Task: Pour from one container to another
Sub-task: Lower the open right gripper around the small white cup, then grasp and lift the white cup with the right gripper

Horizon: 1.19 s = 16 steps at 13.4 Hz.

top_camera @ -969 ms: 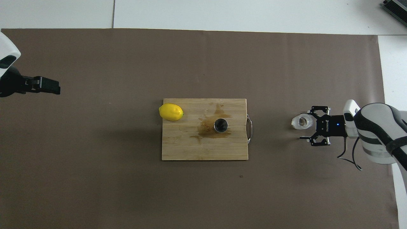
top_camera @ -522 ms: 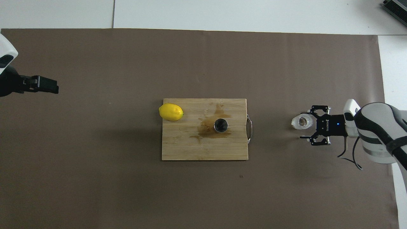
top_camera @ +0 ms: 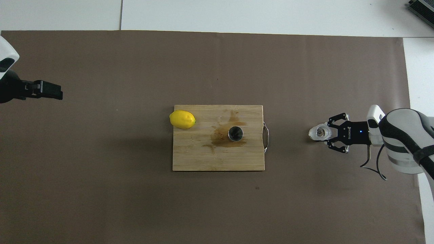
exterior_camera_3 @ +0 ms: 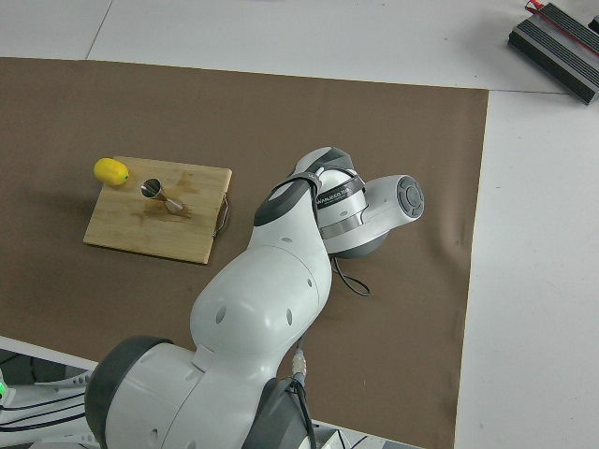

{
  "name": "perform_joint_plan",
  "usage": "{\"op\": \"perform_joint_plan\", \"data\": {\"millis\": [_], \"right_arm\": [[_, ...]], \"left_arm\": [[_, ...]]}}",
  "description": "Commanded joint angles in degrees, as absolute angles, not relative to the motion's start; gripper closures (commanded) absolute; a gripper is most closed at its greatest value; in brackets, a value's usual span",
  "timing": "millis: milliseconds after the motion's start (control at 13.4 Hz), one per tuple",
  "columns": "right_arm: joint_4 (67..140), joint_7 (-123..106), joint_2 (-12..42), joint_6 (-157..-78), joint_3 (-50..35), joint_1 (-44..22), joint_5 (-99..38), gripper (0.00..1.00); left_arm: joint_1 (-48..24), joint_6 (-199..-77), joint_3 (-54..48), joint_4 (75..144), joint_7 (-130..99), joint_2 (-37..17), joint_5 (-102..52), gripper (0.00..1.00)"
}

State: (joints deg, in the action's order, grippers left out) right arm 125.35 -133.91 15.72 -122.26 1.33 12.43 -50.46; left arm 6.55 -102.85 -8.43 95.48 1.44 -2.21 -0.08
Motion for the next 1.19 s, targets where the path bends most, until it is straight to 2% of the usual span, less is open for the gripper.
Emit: {"op": "perform_joint_plan", "data": {"millis": [0,596,1118], "right_arm": [[124.80,-133.78,15.39,-122.08,0.97,12.75,-52.56,1.00],[125.16,-119.64,7.04,-123.22,0.88,9.14,-51.59,1.00],[125.07,-103.12,3.52,-130.07,0.88,0.19,-45.19,1.00]], "left_arm": [[6.86,-103.19,-8.53,97.56,1.14,0.00,0.79,0.00],[7.91,-98.26,-8.44,96.42,0.79,1.31,0.62,0.00],[7.47,-96.85,-8.61,96.33,0.88,2.11,0.62,0.00]]}}
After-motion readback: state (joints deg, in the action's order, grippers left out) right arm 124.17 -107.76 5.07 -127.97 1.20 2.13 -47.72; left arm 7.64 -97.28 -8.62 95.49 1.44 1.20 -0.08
